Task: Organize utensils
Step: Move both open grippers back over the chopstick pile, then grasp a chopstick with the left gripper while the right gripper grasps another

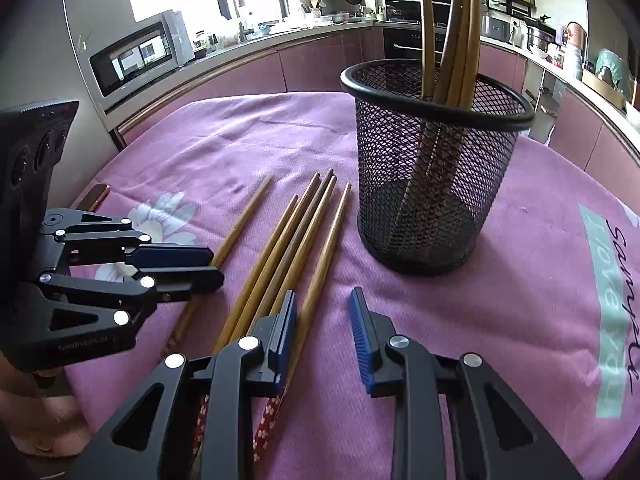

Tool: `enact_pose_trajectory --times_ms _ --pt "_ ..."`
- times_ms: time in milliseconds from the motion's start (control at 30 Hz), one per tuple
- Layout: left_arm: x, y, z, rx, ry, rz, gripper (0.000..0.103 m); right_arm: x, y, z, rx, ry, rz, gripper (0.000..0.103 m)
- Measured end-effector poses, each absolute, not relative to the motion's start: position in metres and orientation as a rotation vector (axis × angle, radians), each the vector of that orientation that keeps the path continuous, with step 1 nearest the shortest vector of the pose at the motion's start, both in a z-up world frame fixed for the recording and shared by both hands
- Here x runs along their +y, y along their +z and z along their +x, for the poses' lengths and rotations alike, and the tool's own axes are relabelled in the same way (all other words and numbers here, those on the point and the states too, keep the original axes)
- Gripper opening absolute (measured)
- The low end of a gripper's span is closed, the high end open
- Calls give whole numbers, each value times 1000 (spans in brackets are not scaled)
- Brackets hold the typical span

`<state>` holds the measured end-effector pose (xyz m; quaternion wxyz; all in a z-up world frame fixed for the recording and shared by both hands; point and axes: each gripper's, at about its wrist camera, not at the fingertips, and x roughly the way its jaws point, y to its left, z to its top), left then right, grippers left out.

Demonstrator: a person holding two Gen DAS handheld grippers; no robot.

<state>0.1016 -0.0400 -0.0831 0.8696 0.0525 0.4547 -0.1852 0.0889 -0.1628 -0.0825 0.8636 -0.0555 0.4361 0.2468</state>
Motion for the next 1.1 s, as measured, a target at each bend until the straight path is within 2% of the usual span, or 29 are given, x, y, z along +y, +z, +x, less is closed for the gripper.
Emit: enact_pose_trajectory --times_ms 267,400,467,567,600,700,1100 --pt "-38 -84 118 960 -339 123 21 -157 -83 96 911 510 -140 22" --pt "-45 -84 127 961 -325 146 21 -155 -83 102 915 506 -132 22" --pt "-48 -83 131 964 -325 148 20 -154 -83 105 915 502 -128 20" --pt "-51 -83 134 962 -318 146 9 -155 -84 109 913 496 -117 14" --pt "-52 -83 133 961 -315 139 8 -156 -84 110 915 495 -106 9" --pt "-54 -82 133 954 -302 119 8 -162 -84 112 922 495 -60 5" --pt "-30 -52 110 893 -361 -7 7 -175 -67 96 876 540 -3 5"
